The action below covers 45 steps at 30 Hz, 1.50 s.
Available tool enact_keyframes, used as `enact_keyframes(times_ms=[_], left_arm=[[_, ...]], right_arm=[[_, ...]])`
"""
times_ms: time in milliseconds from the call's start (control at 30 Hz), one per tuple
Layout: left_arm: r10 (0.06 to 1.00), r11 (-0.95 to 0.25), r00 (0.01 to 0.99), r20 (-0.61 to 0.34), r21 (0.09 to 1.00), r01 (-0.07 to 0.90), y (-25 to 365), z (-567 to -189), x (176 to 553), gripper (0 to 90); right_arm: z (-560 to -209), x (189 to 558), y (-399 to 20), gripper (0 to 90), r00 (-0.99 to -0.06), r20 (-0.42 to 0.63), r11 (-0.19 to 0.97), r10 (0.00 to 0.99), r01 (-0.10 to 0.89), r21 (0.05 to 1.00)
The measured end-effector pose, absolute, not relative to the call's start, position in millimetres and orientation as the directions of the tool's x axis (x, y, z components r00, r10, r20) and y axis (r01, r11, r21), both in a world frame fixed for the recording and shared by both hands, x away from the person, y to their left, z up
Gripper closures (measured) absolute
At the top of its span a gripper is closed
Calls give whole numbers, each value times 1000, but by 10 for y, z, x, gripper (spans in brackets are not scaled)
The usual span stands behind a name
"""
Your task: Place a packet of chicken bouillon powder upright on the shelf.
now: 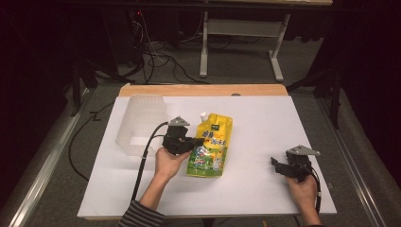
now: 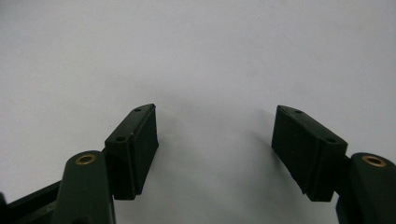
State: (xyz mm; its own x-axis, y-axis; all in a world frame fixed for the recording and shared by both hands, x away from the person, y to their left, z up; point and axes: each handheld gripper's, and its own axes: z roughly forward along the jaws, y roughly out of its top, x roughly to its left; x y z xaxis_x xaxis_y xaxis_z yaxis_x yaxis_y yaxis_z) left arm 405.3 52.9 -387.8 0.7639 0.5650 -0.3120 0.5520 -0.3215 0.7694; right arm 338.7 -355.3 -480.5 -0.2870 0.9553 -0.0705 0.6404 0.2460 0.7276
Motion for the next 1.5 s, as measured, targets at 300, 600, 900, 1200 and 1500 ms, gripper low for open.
enact_keyframes(times_ms=[300, 600, 900, 1200, 1500], left_arm=[[542, -383, 809, -226, 791, 477, 536, -3676, 3939, 900], [561, -391, 807, -181, 802, 452, 671, -3538, 3905, 900], [578, -353, 795, -186, 821, 449, 855, -3411, 3937, 900], [592, -323, 785, -182, 839, 438, 1050, -3262, 3974, 900], [624, -285, 761, -179, 855, 434, 1307, -3140, 4042, 900]], right_arm=[[-4806, 3385, -3550, 317, -285, -74, 247, 956, 640, 728], [-4806, 3387, -3554, 317, -288, -72, 247, 955, 639, 728], [-4806, 3389, -3557, 317, -289, -70, 247, 955, 639, 728], [-4805, 3386, -3552, 317, -287, -71, 246, 955, 640, 728], [-4805, 3384, -3550, 317, -285, -73, 246, 956, 640, 728]])
